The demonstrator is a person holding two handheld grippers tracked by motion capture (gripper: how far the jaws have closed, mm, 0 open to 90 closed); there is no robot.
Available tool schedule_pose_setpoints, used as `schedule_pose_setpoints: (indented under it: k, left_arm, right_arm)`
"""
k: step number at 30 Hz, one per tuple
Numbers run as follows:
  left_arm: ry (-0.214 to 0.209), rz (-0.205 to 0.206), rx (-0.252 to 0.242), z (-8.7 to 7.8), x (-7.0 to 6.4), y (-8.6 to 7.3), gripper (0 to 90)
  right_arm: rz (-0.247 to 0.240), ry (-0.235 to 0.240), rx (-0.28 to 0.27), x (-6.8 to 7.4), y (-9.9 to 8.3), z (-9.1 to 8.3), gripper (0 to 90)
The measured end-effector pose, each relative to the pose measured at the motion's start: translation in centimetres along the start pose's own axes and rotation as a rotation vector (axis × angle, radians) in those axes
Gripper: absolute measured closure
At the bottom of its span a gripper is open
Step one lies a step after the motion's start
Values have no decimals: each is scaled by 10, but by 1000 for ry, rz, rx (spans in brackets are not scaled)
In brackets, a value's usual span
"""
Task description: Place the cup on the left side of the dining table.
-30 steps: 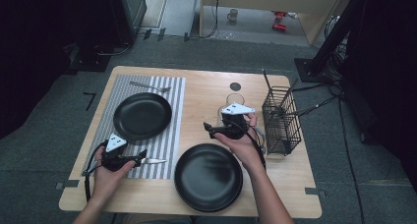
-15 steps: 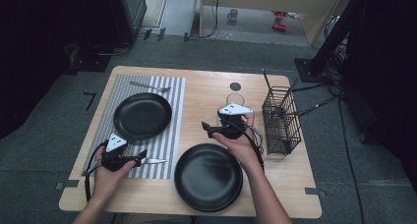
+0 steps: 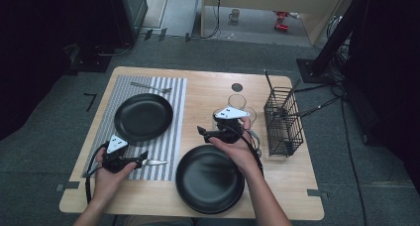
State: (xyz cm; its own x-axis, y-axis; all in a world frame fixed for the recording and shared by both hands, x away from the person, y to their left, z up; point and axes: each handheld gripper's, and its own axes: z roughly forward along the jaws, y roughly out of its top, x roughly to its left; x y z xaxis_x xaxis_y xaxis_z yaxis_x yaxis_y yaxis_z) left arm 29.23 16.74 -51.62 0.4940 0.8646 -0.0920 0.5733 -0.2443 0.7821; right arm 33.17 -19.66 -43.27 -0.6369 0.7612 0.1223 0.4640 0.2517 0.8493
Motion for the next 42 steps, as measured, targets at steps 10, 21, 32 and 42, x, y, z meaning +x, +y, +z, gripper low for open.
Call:
schedule_pose_setpoints:
  k: [10,21,32,42]
  left_arm:
    - [2,-1,-3,0,0,0,138]
    - [5,-3,-8,0,0,0,138]
    - [5,-8,-25,-2,0,-1,139]
    - [0,7,-32,-4,-1,2,138]
  right_arm:
    - [34,-109,-71,-13,4,-16,161]
    - [31,-196,-27,-20,-4,-10,143]
    - [31,-234,-15,-21,-5,-5,169]
    - [16,-265,-2,-13,-8,4,215]
